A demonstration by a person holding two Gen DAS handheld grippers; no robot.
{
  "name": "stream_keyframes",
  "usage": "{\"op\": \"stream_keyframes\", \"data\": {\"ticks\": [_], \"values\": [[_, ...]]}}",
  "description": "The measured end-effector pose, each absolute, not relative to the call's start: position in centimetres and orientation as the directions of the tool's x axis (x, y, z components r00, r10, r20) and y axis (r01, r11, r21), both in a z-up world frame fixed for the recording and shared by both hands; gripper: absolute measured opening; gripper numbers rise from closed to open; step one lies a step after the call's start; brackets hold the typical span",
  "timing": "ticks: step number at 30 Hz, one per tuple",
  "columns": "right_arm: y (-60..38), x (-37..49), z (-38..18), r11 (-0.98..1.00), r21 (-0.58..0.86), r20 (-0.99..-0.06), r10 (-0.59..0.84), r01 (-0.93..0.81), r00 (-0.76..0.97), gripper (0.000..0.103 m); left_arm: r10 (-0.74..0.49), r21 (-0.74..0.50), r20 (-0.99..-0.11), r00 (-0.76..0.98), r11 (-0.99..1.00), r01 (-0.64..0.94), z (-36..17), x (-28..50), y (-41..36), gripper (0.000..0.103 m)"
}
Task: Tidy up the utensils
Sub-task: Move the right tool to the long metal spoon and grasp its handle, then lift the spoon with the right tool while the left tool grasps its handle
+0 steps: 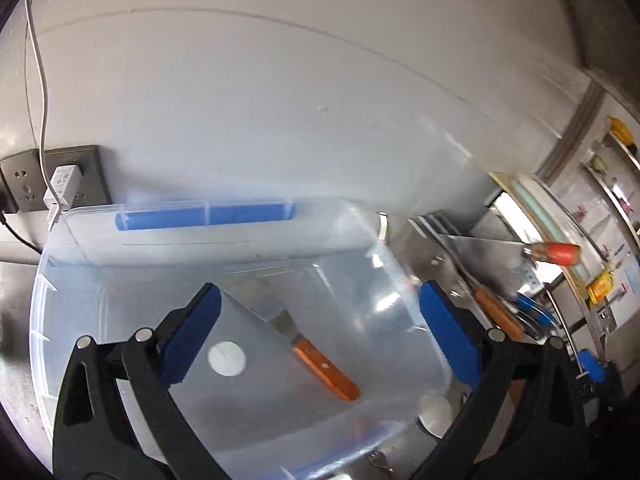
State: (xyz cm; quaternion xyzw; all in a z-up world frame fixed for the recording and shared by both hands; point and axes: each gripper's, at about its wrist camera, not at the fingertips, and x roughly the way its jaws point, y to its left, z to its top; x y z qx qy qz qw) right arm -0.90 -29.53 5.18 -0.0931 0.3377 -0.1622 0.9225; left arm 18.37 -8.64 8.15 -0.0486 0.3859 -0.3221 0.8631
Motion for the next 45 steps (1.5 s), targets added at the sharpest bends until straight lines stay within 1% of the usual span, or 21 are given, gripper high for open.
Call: {"op": "stream_keyframes", "data": {"ticks": [3, 5, 7, 8, 11, 12, 16, 19, 22, 26, 28, 33, 35, 36, 37, 38, 39, 40, 43, 45], "values": [[-33.6, -6.1, -1.1, 0.895, -0.26, -0.767, -0.42, 0.364, 0.485, 0.098, -0.627, -0.315, -0.645, 0.438, 0.739, 0.595, 8.1, 13.6, -12.1, 0.095], [-35.4, -7.0, -5.8, 0.869, -0.236, -0.858, -0.397, 0.434, 0.327, 0.097, -0.624, -0.294, -0.669, 0.403, 0.721, 0.628, 7.4, 10.8, -15.1, 0.095], [-37.5, -8.0, -10.3, 0.829, -0.262, -0.892, -0.403, 0.493, 0.203, 0.097, -0.646, -0.309, -0.685, 0.337, 0.677, 0.669, 6.1, 8.7, -17.8, 0.095], [-38.3, -8.1, -11.4, 0.81, -0.286, -0.896, -0.415, 0.512, 0.156, 0.097, -0.648, -0.315, -0.698, 0.304, 0.66, 0.682, 5.3, 7.6, -19.1, 0.095], [-39.2, -7.9, -12.6, 0.806, -0.272, -0.902, -0.404, 0.527, 0.153, 0.097, -0.632, -0.336, -0.742, 0.222, 0.637, 0.693, 2.8, 5.2, -22.4, 0.095], [-39.4, -7.7, -12.9, 0.812, -0.266, -0.908, -0.392, 0.52, 0.147, 0.097, -0.626, -0.343, -0.753, 0.202, 0.636, 0.692, 1.0, 4.5, -22.7, 0.095], [-39.5, -7.3, -12.6, 0.852, -0.224, -0.923, -0.341, 0.473, 0.176, 0.098, -0.607, -0.402, -0.785, 0.123, 0.65, 0.645, -1.9, 3.2, -25.1, 0.095], [-40.1, -7.4, -13.9, 0.87, -0.217, -0.931, -0.321, 0.442, 0.176, 0.098, -0.586, -0.417, -0.804, 0.102, 0.677, 0.606, -3.8, 3.1, -26.7, 0.095], [-40.7, -7.6, -14.6, 0.901, -0.132, -0.949, -0.235, 0.413, 0.21, 0.098, -0.569, -0.421, -0.817, 0.095, 0.7, 0.578, -4.6, 3.3, -27.6, 0.095], [-41.7, -8.1, -15.3, 0.904, -0.008, -0.964, -0.12, 0.427, 0.236, 0.098, -0.561, -0.428, -0.824, 0.083, 0.71, 0.559, -5.3, 3.3, -28.9, 0.095], [-41.8, -8.4, -15.9, 0.905, -0.009, -0.972, -0.108, 0.425, 0.21, 0.099, -0.556, -0.425, -0.827, 0.078, 0.711, 0.561, -5.5, 3.1, -29.8, 0.095], [-41.4, -8.6, -16.1, 0.917, -0.011, -0.973, -0.101, 0.398, 0.207, 0.099, -0.54, -0.413, -0.84, 0.054, 0.701, 0.582, -6.2, 2.5, -32.1, 0.095], [-41.1, -8.6, -16.1, 0.918, -0.017, -0.974, -0.105, 0.397, 0.202, 0.097, -0.528, -0.408, -0.848, 0.036, 0.696, 0.591, -6.7, 2.2, -32.9, 0.095], [-40.8, -8.7, -15.9, 0.918, -0.017, -0.973, -0.106, 0.396, 0.204, 0.094, -0.523, -0.407, -0.852, 0.028, 0.693, 0.595, -7.0, 2.0, -33.2, 0.095], [-40.7, -8.7, -15.9, 0.92, -0.014, -0.972, -0.104, 0.393, 0.21, 0.085, -0.518, -0.404, -0.855, 0.021, 0.692, 0.599, -7.2, 1.8, -33.5, 0.095], [-40.4, -8.8, -15.5, 0.922, -0.013, -0.969, -0.108, 0.387, 0.223, 0.057, -0.513, -0.403, -0.858, 0.015, 0.692, 0.599, -7.5, 1.8, -33.6, 0.095], [-40.0, -8.8, -15.0, 0.924, -0.013, -0.965, -0.112, 0.382, 0.237, 0.037, -0.509, -0.405, -0.861, 0.007, 0.692, 0.597, -7.8, 1.8, -33.7, 0.095], [-39.6, -8.7, -14.7, 0.927, 0.006, -0.966, -0.091, 0.374, 0.242, 0.01, -0.504, -0.406, -0.863, 0.001, 0.695, 0.594, -8.0, 1.8, -33.8, 0.095], [-38.7, -8.7, -14.6, 0.93, -0.013, -0.968, -0.105, 0.368, 0.23, 0.009, -0.497, -0.416, -0.867, -0.02, 0.704, 0.576, -8.7, 2.0, -33.9, 0.095], [-38.6, -9.0, -14.6, 0.929, 0.017, -0.97, -0.076, 0.371, 0.233, 0.009, -0.495, -0.42, -0.869, -0.027, 0.706, 0.57, -9.0, 2.2, -34.0, 0.095]]}}
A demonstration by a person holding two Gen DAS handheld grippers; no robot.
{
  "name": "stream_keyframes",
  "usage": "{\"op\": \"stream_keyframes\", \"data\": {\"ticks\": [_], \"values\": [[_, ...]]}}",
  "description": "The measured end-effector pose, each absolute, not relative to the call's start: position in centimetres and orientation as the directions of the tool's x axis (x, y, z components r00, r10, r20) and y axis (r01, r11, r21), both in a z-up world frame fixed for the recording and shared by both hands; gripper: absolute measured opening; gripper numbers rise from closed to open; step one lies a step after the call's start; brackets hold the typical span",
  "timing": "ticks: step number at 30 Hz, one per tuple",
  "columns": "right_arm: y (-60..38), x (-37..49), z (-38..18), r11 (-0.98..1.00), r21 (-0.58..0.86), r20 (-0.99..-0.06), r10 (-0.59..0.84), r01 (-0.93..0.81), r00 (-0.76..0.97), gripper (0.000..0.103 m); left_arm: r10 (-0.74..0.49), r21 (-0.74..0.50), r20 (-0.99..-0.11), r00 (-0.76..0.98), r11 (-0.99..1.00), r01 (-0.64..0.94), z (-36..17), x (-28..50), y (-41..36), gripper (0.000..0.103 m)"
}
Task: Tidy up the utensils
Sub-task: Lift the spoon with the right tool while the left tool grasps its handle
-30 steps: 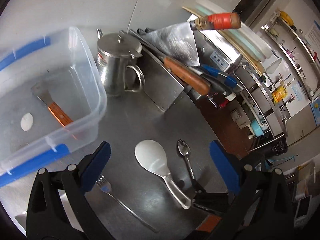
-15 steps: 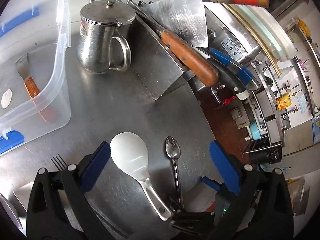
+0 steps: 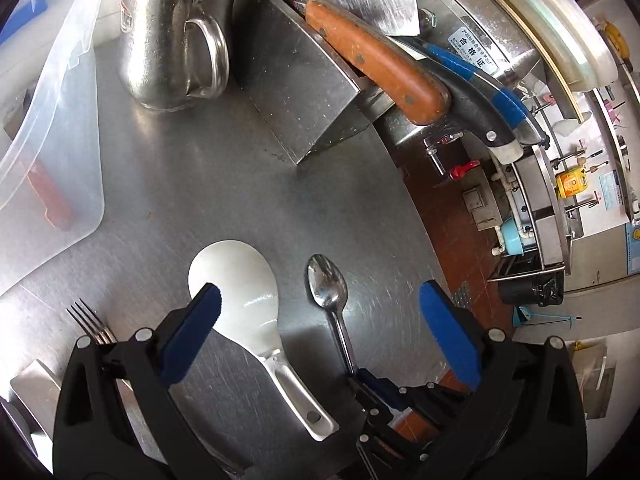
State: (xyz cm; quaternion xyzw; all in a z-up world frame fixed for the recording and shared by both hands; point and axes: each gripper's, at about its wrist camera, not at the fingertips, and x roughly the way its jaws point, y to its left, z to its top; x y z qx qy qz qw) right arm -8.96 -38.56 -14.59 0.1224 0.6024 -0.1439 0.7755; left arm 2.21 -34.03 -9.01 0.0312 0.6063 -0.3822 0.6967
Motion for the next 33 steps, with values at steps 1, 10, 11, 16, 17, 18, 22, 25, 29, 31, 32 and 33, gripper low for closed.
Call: {"op": "stream_keyframes", "data": {"ticks": [1, 10, 11, 16, 17, 18, 22, 25, 29, 31, 32, 33], "values": [[-38.4, -9.1, -14.5, 0.927, 0.032, -0.97, -0.061, 0.373, 0.234, 0.009, -0.493, -0.42, -0.869, -0.029, 0.707, 0.568, -9.2, 2.2, -34.1, 0.095], [-38.2, -10.2, -11.2, 0.913, 0.04, -0.948, -0.094, 0.406, 0.305, 0.009, -0.494, -0.507, -0.85, -0.181, 0.679, 0.53, -11.4, 1.9, -35.2, 0.095], [-38.3, -10.3, -11.0, 0.911, 0.044, -0.947, -0.093, 0.409, 0.309, 0.009, -0.498, -0.545, -0.833, -0.24, 0.668, 0.506, -12.2, 1.7, -35.5, 0.095], [-38.2, -10.5, -10.3, 0.908, 0.051, -0.944, -0.093, 0.417, 0.317, 0.009, -0.482, -0.636, -0.766, -0.425, 0.66, 0.399, -16.4, 0.6, -37.3, 0.095], [-38.1, -10.5, -10.2, 0.909, 0.05, -0.944, -0.093, 0.414, 0.317, 0.009, -0.479, -0.643, -0.759, -0.442, 0.661, 0.388, -17.0, 0.4, -37.6, 0.095], [-38.0, -10.6, -10.0, 0.909, 0.05, -0.943, -0.094, 0.414, 0.32, 0.009, -0.478, -0.652, -0.749, -0.459, 0.659, 0.377, -17.5, 0.3, -37.8, 0.095], [-38.1, -10.8, -9.5, 0.911, 0.054, -0.94, -0.092, 0.41, 0.328, 0.009, -0.491, -0.69, -0.708, -0.508, 0.636, 0.346, -18.7, -0.4, -38.6, 0.095], [-37.9, -10.9, -9.1, 0.911, 0.058, -0.938, -0.09, 0.407, 0.335, 0.009, -0.49, -0.711, -0.678, -0.548, 0.627, 0.319, -19.7, -0.9, -39.3, 0.095], [-37.6, -11.0, -8.7, 0.914, 0.06, -0.935, -0.09, 0.402, 0.344, 0.009, -0.483, -0.723, -0.649, -0.588, 0.632, 0.279, -21.0, -1.5, -39.9, 0.095], [-37.4, -11.1, -8.5, 0.915, 0.062, -0.934, -0.088, 0.398, 0.347, 0.009, -0.488, -0.732, -0.635, -0.599, 0.63, 0.262, -21.5, -1.7, -40.1, 0.095], [-37.2, -11.2, -8.3, 0.916, 0.064, -0.934, -0.085, 0.396, 0.348, 0.009, -0.491, -0.736, -0.628, -0.603, 0.627, 0.256, -21.6, -1.8, -40.3, 0.095], [-37.1, -11.2, -8.2, 0.917, 0.065, -0.933, -0.083, 0.394, 0.349, 0.009, -0.492, -0.738, -0.624, -0.607, 0.627, 0.25, -21.8, -1.8, -40.4, 0.095]]}}
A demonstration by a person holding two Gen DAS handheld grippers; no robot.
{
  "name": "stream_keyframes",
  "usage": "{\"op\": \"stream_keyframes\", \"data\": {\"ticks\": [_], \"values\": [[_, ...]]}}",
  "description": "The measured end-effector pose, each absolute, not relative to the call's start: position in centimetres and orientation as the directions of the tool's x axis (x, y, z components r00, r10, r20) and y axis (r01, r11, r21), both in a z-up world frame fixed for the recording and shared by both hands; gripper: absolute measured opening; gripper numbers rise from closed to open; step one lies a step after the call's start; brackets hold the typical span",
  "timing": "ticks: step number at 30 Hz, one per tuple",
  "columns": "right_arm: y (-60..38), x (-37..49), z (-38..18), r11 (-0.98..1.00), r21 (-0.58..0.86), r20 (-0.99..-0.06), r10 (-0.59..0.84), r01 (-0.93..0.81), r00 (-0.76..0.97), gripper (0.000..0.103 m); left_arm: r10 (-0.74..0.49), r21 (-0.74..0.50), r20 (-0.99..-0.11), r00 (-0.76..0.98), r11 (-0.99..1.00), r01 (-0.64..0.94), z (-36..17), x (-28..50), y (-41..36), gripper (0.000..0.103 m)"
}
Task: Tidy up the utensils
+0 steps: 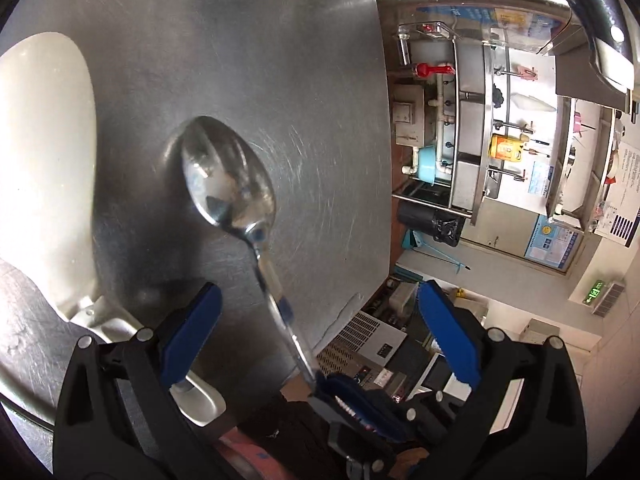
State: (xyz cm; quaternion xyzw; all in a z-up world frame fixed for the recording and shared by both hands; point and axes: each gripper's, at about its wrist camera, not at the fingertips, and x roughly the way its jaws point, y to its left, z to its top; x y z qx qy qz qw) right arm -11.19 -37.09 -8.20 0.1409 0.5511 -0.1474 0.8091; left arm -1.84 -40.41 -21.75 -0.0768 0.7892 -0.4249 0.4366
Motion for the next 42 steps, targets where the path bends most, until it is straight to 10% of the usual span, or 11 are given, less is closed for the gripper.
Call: {"op": "stream_keyframes", "data": {"ticks": [23, 42], "values": [[-35.4, -11.4, -6.4, 0.936, 0.052, -0.921, -0.09, 0.349, 0.378, 0.001, -0.454, -0.74, -0.603, -0.656, 0.626, 0.247, -24.2, -2.2, -41.8, 0.008], [-35.5, -11.5, -6.9, 0.934, 0.014, -0.938, -0.112, 0.357, 0.329, 0.009, -0.484, -0.758, -0.618, -0.619, 0.576, 0.306, -22.5, -1.0, -41.2, 0.005]]}}
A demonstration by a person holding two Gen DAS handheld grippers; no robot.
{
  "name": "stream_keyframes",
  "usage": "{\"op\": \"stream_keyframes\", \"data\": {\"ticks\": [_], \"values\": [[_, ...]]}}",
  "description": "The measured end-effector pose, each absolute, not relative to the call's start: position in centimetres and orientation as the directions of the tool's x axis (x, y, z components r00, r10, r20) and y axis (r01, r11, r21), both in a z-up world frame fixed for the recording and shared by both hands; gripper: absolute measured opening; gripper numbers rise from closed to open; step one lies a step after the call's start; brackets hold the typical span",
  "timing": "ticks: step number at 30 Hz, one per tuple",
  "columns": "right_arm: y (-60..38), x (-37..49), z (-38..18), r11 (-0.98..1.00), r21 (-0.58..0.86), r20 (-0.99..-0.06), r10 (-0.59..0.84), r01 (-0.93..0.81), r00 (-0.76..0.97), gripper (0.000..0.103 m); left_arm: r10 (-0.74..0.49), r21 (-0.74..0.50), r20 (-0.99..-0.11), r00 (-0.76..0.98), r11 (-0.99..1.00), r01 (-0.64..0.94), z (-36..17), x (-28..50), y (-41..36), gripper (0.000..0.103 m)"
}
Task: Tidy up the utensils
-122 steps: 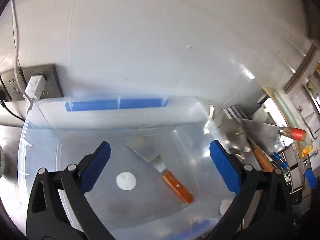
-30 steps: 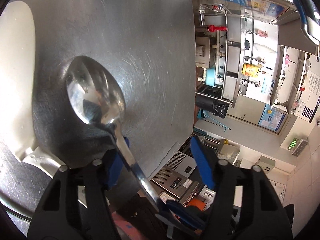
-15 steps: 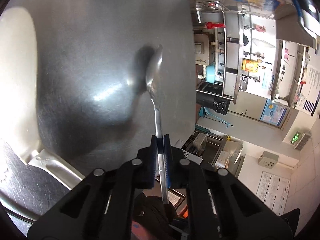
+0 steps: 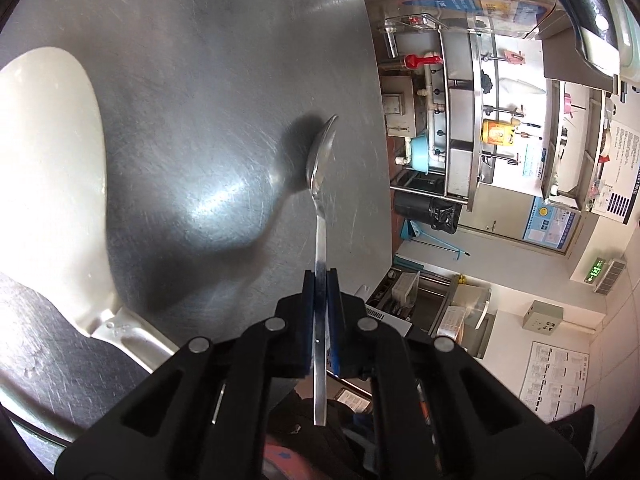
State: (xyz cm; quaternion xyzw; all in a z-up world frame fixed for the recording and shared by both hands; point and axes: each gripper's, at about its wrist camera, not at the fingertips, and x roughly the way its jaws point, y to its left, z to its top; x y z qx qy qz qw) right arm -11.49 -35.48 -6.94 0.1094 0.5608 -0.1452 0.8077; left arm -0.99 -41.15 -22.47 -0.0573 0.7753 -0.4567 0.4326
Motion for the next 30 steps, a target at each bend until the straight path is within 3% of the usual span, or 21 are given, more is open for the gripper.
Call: {"op": "stream_keyframes", "data": {"ticks": [7, 10, 12, 17, 23, 30], "values": [[-36.9, -11.9, -8.6, 0.908, 0.034, -0.952, -0.098, 0.417, 0.291, 0.065, -0.471, -0.751, -0.627, -0.62, 0.576, 0.323, -22.3, -0.9, -41.7, 0.005], [-37.0, -12.0, -8.6, 0.906, 0.048, -0.95, -0.09, 0.421, 0.3, 0.071, -0.474, -0.753, -0.624, -0.621, 0.575, 0.318, -22.4, -1.1, -41.9, 0.005], [-37.2, -12.2, -8.9, 0.902, 0.066, -0.951, -0.073, 0.427, 0.302, 0.082, -0.48, -0.758, -0.62, -0.621, 0.572, 0.315, -22.4, -1.1, -41.8, 0.005], [-38.3, -12.1, -10.2, 0.878, 0.185, -0.942, 0.031, 0.441, 0.334, 0.083, -0.504, -0.774, -0.604, -0.617, 0.556, 0.303, -22.4, -0.7, -41.3, 0.005], [-39.1, -10.9, -12.5, 0.854, 0.205, -0.943, 0.043, 0.477, 0.329, 0.081, -0.509, -0.776, -0.603, -0.614, 0.552, 0.305, -22.3, -0.6, -41.1, 0.005], [-39.3, -10.6, -14.1, 0.842, 0.208, -0.949, 0.05, 0.498, 0.31, 0.061, -0.506, -0.78, -0.595, -0.624, 0.55, 0.298, -22.6, -0.7, -41.2, 0.005]]}}
